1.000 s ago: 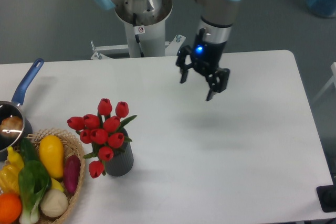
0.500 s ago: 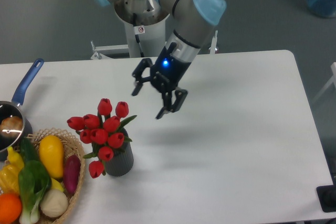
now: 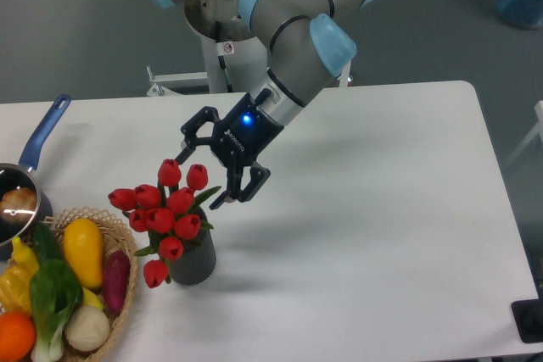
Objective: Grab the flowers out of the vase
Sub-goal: 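Lower the gripper around the tulip stems and close it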
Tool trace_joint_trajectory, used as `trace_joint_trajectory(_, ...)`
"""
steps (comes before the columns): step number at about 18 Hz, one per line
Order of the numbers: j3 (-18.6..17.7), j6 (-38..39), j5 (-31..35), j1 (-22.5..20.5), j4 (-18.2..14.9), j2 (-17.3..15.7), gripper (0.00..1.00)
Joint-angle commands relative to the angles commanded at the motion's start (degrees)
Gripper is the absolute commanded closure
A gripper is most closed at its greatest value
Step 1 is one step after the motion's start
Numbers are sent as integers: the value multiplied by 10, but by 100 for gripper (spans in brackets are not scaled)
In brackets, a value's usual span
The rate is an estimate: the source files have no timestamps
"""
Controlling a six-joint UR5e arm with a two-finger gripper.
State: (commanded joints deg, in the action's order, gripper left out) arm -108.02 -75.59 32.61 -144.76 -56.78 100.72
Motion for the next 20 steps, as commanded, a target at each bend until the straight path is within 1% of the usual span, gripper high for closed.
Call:
trace_joint_trajectory(6, 11, -1, -19, 1, 1, 18, 0)
trace_joint_trajectory(9, 13, 0, -21, 9, 1, 26, 22)
trace_joint_trajectory(10, 13, 0, -21, 9, 1, 27, 31)
trace_joint_trajectory(11, 13, 0, -21, 9, 1, 27, 47)
trace_joint_trajectory(16, 14, 0, -21, 9, 1, 26, 88)
trace_joint_trajectory(18, 14, 1, -21, 8, 1, 21, 99)
trace_joint_trajectory(20, 15, 6, -21, 7, 0, 18, 100)
